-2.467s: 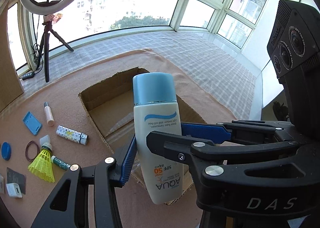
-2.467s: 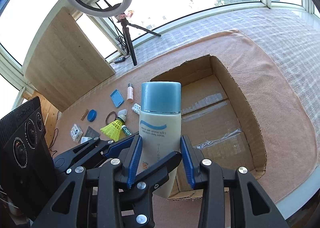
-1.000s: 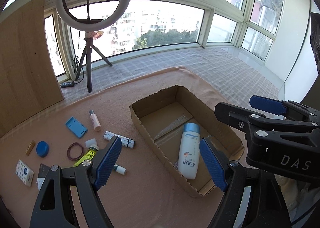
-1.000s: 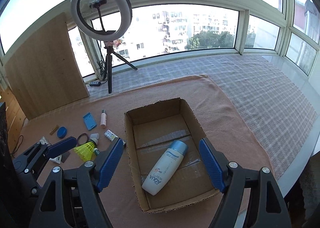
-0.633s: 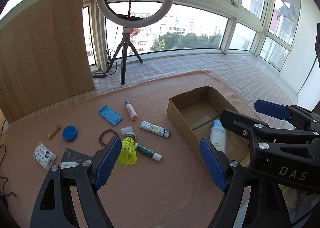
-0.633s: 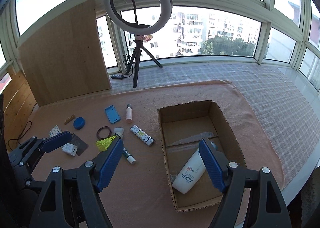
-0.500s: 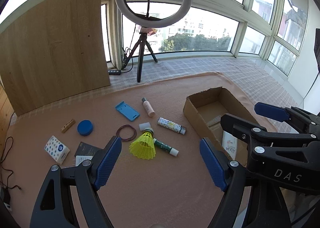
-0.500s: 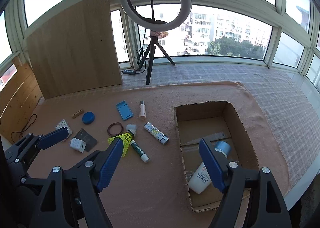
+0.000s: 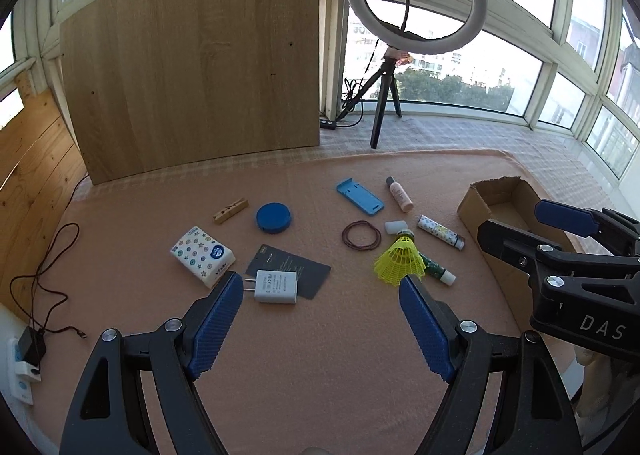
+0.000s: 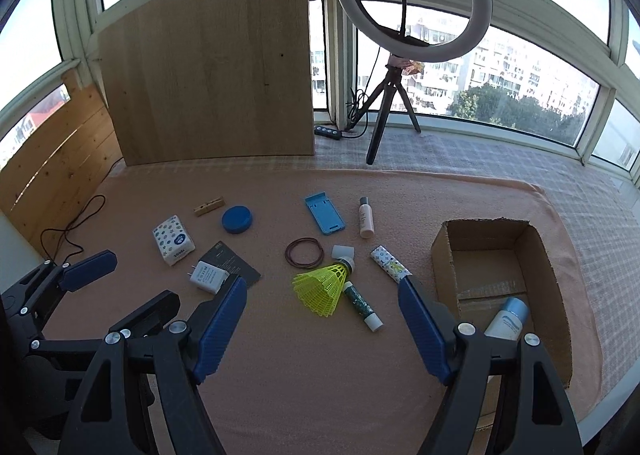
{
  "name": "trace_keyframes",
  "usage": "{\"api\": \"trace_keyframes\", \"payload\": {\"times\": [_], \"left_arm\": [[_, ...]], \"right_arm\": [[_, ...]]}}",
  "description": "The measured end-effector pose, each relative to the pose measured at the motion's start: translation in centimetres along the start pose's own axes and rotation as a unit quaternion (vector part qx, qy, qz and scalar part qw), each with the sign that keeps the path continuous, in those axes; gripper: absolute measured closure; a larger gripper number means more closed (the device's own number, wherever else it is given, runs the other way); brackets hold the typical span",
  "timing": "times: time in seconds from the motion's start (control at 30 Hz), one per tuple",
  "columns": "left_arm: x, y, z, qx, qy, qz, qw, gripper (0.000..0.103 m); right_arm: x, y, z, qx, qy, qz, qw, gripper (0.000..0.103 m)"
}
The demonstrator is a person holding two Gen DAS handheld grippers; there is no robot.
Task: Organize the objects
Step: 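Withdraw the right tool from the box, then move the left tool to the white USB charger and close on it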
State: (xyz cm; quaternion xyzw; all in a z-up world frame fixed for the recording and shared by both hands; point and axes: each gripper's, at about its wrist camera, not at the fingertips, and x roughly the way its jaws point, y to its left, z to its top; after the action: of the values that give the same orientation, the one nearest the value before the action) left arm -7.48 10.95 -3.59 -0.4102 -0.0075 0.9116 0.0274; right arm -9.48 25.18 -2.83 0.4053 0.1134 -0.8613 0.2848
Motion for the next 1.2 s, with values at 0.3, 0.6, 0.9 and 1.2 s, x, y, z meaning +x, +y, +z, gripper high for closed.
{"api": "trace_keyframes", "payload": {"times": [0.3,0.6,0.9,1.2], "left_arm": [[1.0,4.5,-1.7,-0.021,0.021,0.027,0.9992,0.020],[2.2,8.0,-2.2,-0.037,0.035,0.031,0.9982,0.020],[4.8,9.8,-1.1,-0.051,0.046,0.018,0.9975,0.020],[9.3,9.4,0.1,-0.039,0.072,0.005,0.9966,0.021]], "right_arm": [[1.9,-0.3,-1.0,0.018,0.021,0.009,1.000,0.028],[3.6,-2.6,-1.8,0.058,0.046,0.019,0.997,0.028],[6.4,-6.2,-1.3,0.127,0.076,0.058,0.987,0.028],[8.4,-8.5,-0.7,0.179,0.095,0.088,0.975,0.028]]}}
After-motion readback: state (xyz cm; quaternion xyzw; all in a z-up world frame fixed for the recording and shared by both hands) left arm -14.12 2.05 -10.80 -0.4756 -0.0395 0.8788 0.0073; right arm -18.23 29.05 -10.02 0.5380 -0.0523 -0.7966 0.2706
